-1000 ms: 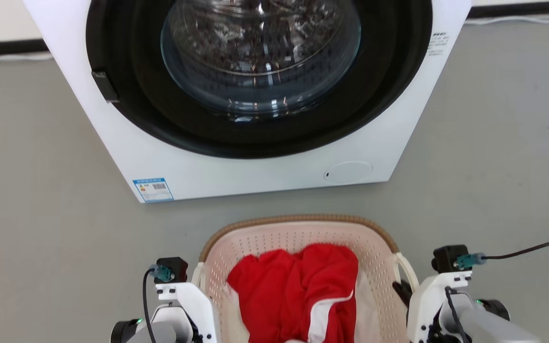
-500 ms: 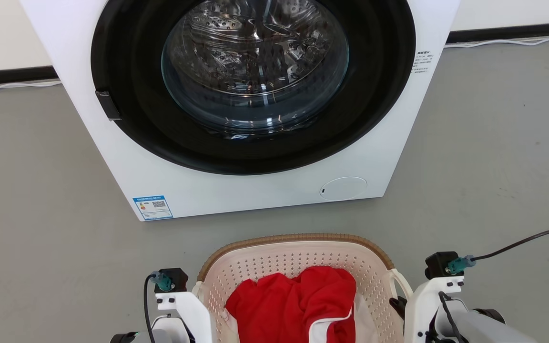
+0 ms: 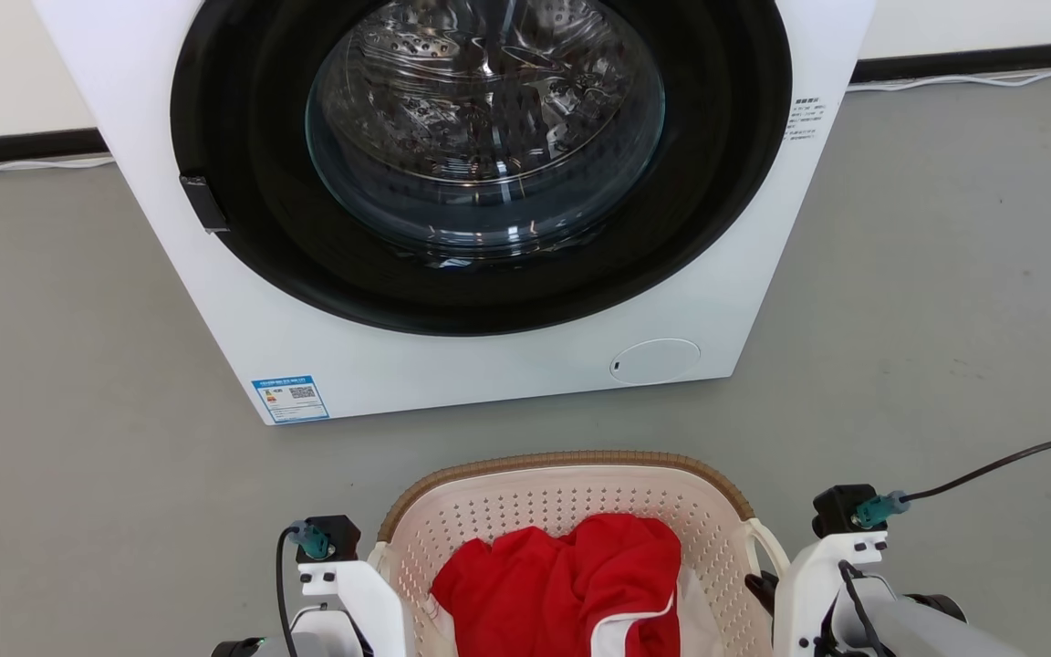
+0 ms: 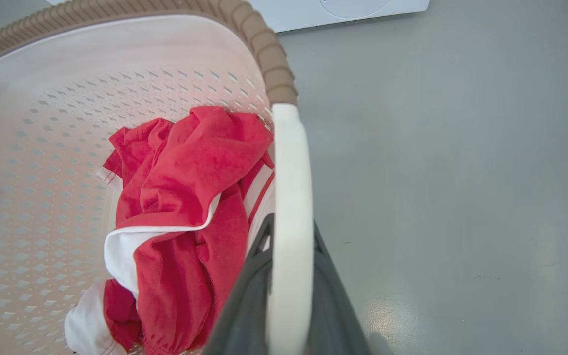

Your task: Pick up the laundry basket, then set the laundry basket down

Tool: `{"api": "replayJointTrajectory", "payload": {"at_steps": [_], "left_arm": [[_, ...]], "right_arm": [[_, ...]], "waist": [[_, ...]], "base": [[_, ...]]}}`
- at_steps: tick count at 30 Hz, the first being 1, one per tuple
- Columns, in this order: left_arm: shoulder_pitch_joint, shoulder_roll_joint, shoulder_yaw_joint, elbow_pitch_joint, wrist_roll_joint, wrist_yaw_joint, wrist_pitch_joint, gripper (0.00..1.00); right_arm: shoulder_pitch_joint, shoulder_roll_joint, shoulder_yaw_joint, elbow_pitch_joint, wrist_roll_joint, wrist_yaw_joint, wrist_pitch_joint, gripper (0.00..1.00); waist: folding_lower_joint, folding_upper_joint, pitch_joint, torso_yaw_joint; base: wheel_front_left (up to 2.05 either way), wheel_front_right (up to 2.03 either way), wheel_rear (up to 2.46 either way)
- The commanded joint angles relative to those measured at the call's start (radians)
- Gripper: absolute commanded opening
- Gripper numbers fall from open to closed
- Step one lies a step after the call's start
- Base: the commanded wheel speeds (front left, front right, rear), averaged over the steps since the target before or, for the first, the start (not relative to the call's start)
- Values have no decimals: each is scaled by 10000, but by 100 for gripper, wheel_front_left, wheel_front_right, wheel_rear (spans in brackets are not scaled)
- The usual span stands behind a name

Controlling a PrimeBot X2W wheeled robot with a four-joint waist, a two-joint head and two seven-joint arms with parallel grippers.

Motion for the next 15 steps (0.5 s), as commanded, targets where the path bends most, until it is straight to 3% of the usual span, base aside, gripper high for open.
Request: {"api": "replayJointTrajectory", "payload": {"at_steps": [1,15], "left_arm": [[-91,214,125,-66,-86,-113,-44,0],[-54,221,83,-63,-131,-75,-133,0]], "right_arm": [[20,-71,27,-83,23,77,-171,0],[24,-104,104,-115,37,77,-264,0]], "waist": [[0,0,-4,0],[0,0,32,-1]], "base": [[0,0,0],[0,0,0]]}}
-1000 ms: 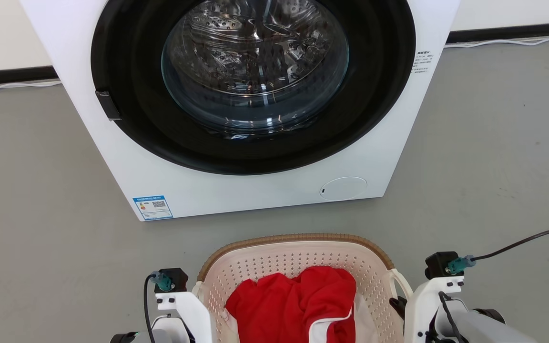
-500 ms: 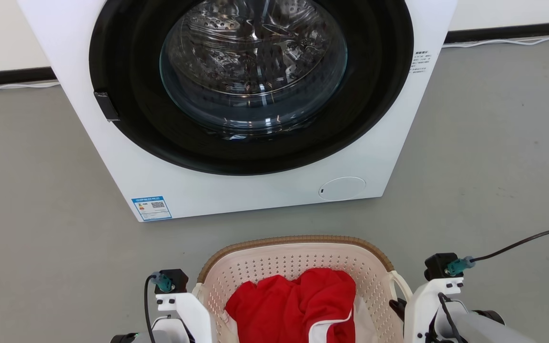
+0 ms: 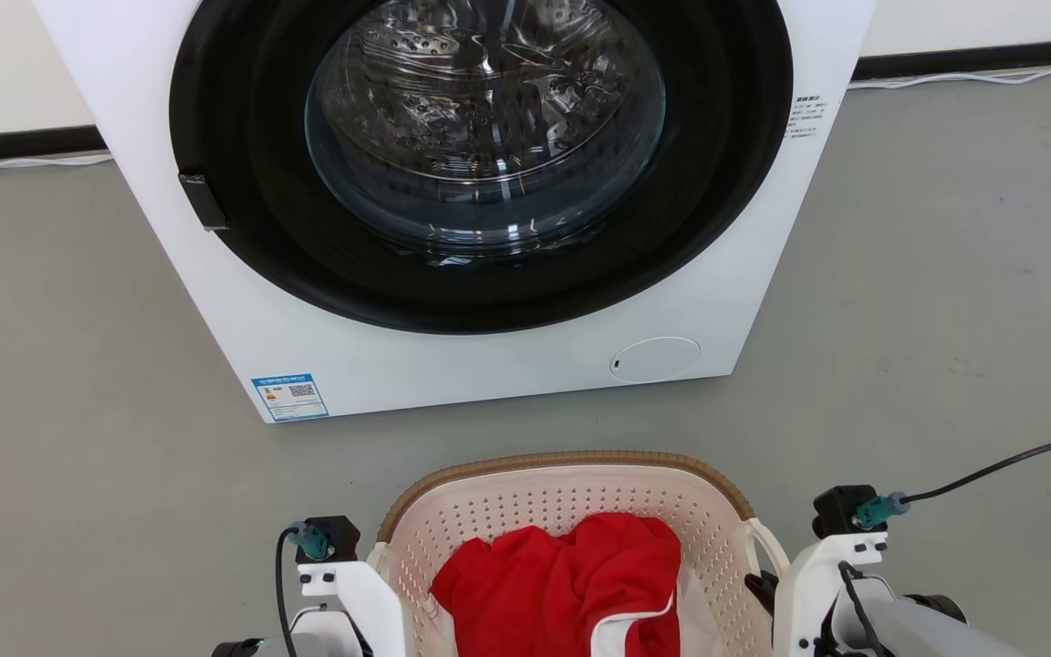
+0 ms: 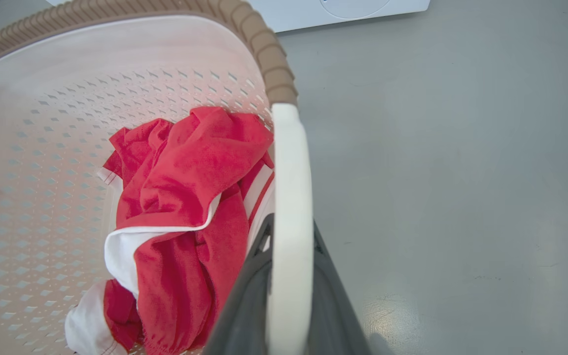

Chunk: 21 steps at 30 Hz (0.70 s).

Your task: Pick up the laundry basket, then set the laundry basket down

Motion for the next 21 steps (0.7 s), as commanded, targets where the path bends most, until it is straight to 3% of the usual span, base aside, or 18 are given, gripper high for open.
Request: {"api": "replayJointTrajectory", "payload": {"at_steps": [1,21], "left_arm": [[-54,221,127,-70,-61,-69,-114,0],[-510,187,12,-70,-5,157,-538,0]], "right_arm": [[28,-104,41,-112,-10,77,-183,0],[-224,-393,85,-365,1,77,-537,0]], "waist": [[0,-1,-1,-5],[0,-1,858,59]], "base": [[0,0,0],[0,0,0]]}}
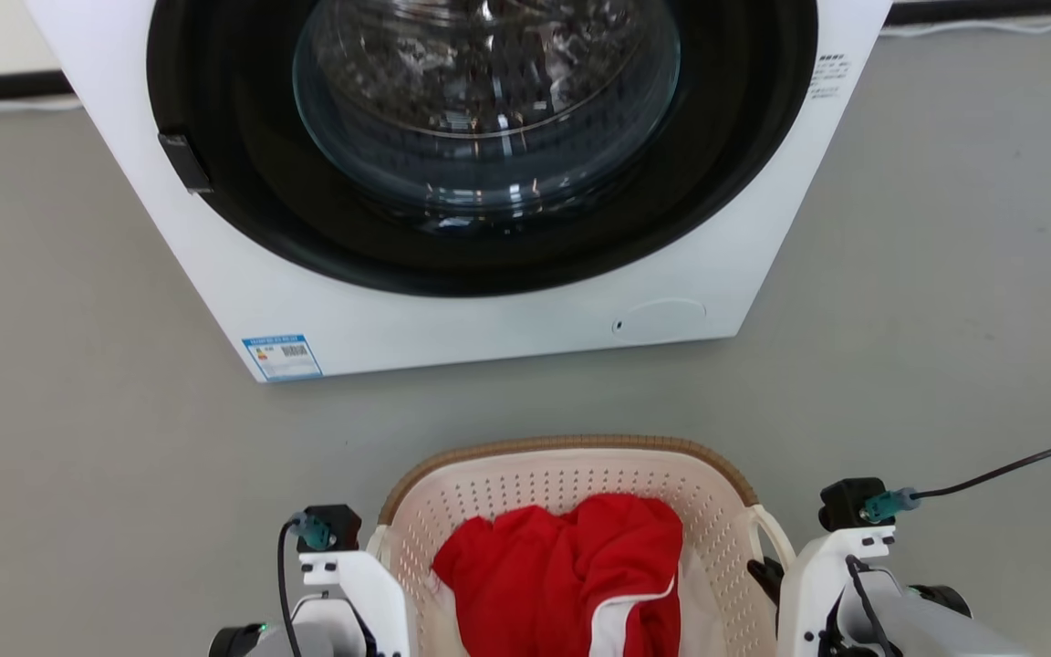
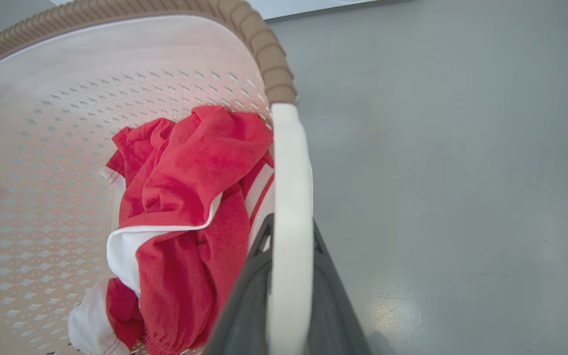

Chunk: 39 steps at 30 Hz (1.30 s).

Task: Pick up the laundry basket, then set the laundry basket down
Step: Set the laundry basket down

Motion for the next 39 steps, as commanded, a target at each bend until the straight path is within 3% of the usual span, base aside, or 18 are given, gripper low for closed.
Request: {"api": "replayJointTrajectory", "payload": {"at_steps": [1,14,23,39], "left_arm": [[-508,209,120,-66,5,60,-236,0],[-1521,172,-58,-312,125,602,-1336,0],[-2436,169,-344,-765,46,1288,-1832,0],[-3518,168,-844,-1144,-278,2265,-2568,0]], "right_arm": [[-221,-246,42,-140,-26,77,-275,0],[-952,-855,51,-651,-39,77,-1178,0],[-1657,-1358,58,-1141,-44,77,-1938,0],[-2407,-1822,65,-1712,-170,77,-2755,0]], "waist": [[0,0,308,40],[0,0,2314,204],[0,0,3897,326],[0,0,5742,520]], "base": [[0,0,0],[0,0,0],[0,0,0],[0,0,0]]}}
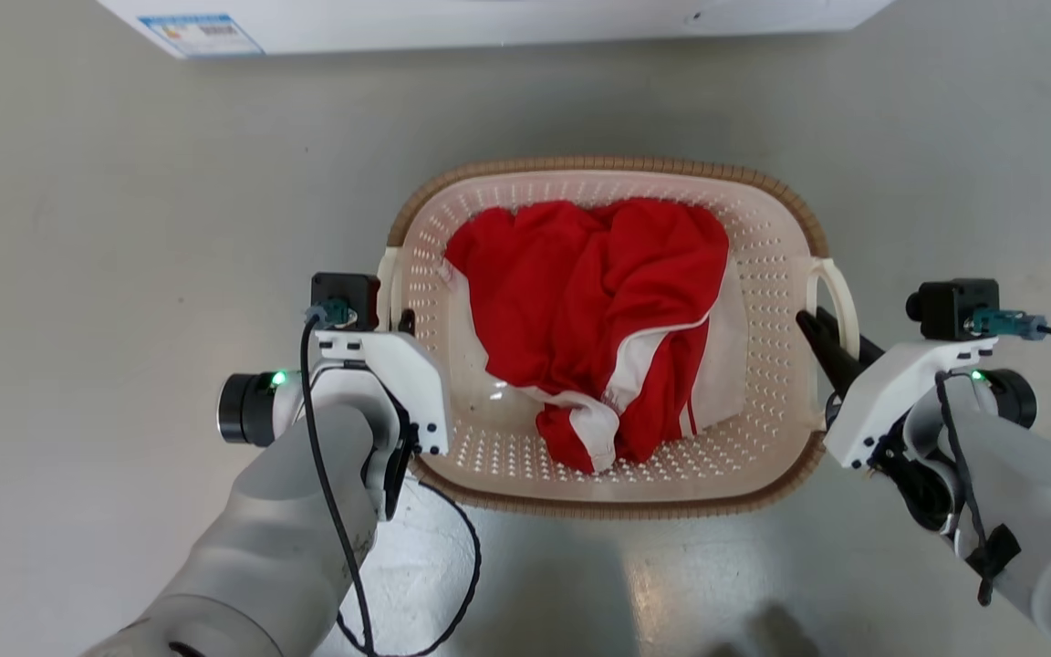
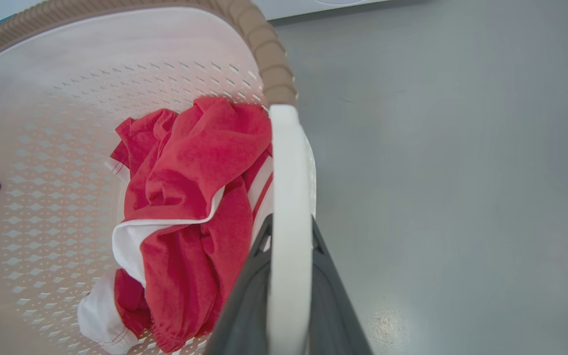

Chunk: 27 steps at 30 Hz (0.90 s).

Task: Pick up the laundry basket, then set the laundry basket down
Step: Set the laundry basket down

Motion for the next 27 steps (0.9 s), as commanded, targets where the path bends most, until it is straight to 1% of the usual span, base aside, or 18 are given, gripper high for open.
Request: {"api": "replayJointTrajectory", "payload": {"at_steps": [1,6,9,27], "left_arm": [[-254,228,72,-78,-52,213,-163,0],[-511,228,-137,-214,-172,503,-281,0],[-629,228,-247,-228,-242,655,-351,0],[-1122,227,-832,-281,-641,1006,-515,0]], "right_arm": [[263,-236,109,-149,-167,79,-154,0],[63,-328,95,-271,-216,79,-198,0],[-32,-345,-91,-347,-324,79,-202,0],[52,-417,-867,-549,-886,79,-205,0]], "waist": [[0,0,295,59],[0,0,709,138],[0,0,908,157],[0,0,1700,225]], "base": [[0,0,0],[0,0,0],[0,0,0],[0,0,0]]}}
